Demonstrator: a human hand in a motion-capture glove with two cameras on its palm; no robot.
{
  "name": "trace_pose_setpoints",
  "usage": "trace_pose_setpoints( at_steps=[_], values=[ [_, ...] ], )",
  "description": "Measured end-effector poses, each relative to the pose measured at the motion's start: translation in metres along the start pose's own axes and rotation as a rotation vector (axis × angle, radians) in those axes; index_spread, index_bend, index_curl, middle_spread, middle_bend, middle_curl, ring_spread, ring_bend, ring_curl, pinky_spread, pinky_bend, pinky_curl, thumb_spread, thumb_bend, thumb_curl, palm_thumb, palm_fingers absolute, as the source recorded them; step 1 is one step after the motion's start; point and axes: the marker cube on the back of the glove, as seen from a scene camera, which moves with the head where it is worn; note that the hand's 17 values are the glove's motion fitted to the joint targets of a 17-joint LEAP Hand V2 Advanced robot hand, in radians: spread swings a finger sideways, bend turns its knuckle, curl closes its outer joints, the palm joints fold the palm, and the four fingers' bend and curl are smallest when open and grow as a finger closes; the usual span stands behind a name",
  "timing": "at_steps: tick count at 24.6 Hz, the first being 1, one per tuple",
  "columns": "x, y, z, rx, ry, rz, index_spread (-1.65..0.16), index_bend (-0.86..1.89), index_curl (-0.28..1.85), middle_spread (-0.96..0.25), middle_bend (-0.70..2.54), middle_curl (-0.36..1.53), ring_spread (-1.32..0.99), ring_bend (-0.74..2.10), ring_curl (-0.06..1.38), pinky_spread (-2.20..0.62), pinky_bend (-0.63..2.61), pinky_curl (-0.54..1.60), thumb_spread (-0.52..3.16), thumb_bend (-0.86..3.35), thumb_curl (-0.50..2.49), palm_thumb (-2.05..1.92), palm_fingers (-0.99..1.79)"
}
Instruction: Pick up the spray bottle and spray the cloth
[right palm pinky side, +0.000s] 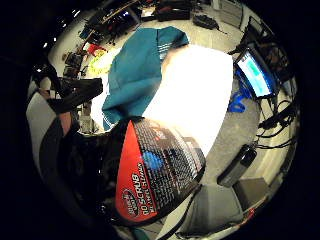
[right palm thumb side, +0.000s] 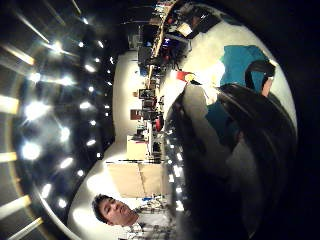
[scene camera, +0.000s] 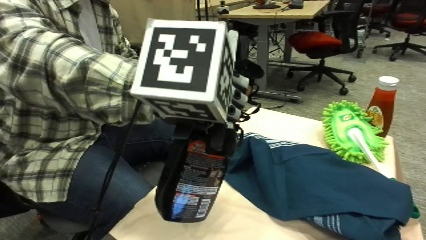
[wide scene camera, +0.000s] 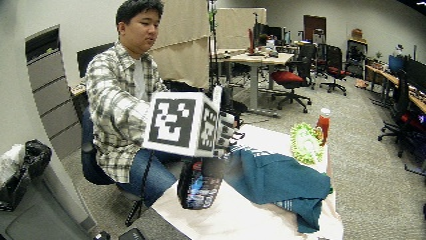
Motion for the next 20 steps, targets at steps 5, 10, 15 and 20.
trace_pose_setpoints(
  at_steps=[5, 10, 15, 20],
  values=[
    [-0.014, -0.003, 0.016, -0.098, 0.122, 0.032, -0.23, 0.41, 0.57, -0.13, 0.63, 0.54, -0.22, 0.60, 0.49, -0.17, 0.36, 0.41, 0.13, -0.03, 0.75, 1.04, 1.33],
    [-0.030, -0.010, 0.031, -0.162, 0.308, 0.063, -0.23, 0.42, 0.57, -0.13, 0.63, 0.54, -0.22, 0.60, 0.49, -0.18, 0.36, 0.41, 0.12, -0.03, 0.75, 1.04, 1.34],
    [-0.036, -0.019, 0.045, -0.209, 0.446, 0.102, -0.23, 0.42, 0.58, -0.13, 0.63, 0.54, -0.22, 0.60, 0.49, -0.18, 0.36, 0.41, 0.11, -0.03, 0.76, 1.03, 1.34],
    [-0.034, -0.026, 0.060, -0.255, 0.562, 0.142, -0.23, 0.42, 0.58, -0.13, 0.63, 0.54, -0.22, 0.60, 0.49, -0.18, 0.37, 0.42, 0.11, -0.03, 0.76, 1.03, 1.34]
  ],
)
